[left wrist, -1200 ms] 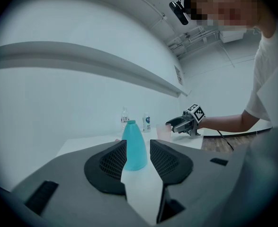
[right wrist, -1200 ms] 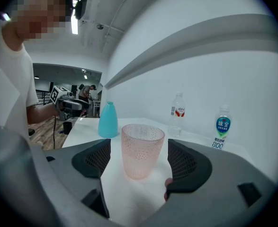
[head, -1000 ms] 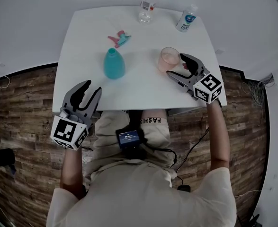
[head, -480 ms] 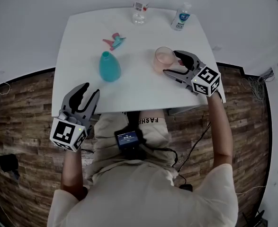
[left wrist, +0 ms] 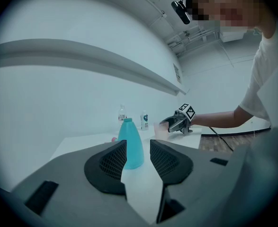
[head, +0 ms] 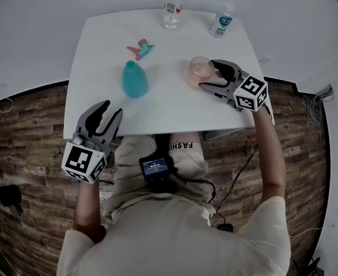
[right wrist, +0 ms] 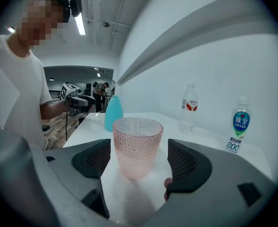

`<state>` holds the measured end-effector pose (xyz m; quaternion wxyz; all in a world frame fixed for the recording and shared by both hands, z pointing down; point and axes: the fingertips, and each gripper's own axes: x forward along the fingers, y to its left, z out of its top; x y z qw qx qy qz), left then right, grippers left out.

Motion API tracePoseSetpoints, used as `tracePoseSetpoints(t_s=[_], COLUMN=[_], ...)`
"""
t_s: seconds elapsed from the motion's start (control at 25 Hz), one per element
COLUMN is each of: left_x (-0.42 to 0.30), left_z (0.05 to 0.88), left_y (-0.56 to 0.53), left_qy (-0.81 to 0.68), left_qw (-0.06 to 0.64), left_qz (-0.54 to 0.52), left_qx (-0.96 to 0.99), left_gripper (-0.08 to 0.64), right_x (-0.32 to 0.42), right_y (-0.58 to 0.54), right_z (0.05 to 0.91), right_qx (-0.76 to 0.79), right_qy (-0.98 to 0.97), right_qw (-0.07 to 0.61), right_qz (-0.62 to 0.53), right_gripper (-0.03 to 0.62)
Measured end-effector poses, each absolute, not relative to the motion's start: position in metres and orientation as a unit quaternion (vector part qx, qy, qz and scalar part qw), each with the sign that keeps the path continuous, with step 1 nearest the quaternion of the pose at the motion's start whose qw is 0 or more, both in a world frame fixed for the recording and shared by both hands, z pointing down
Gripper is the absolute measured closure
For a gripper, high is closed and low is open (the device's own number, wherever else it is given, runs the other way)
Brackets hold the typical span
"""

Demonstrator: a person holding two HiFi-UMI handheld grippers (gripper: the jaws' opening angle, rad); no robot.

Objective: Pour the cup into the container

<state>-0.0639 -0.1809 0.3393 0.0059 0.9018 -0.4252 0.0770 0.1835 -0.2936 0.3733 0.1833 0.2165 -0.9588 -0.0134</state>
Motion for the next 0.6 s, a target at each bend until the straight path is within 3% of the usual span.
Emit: tracePoseSetpoints(t_s=[0.6], left_x=[-0.072], left_z=[0.339], left_y=[-0.178], left_qy=[-0.434], left_qw=[0.008], left_qz=[0.078], left_qx=[0.897], left_gripper=[0.411], right_x=[0.170], right_y=[-0.295], right_z=[0.367], right_qx=[0.173], right_qy=[-0.970], right_qw=[0.170], right_qz=[-0.015], right_gripper=[0.235])
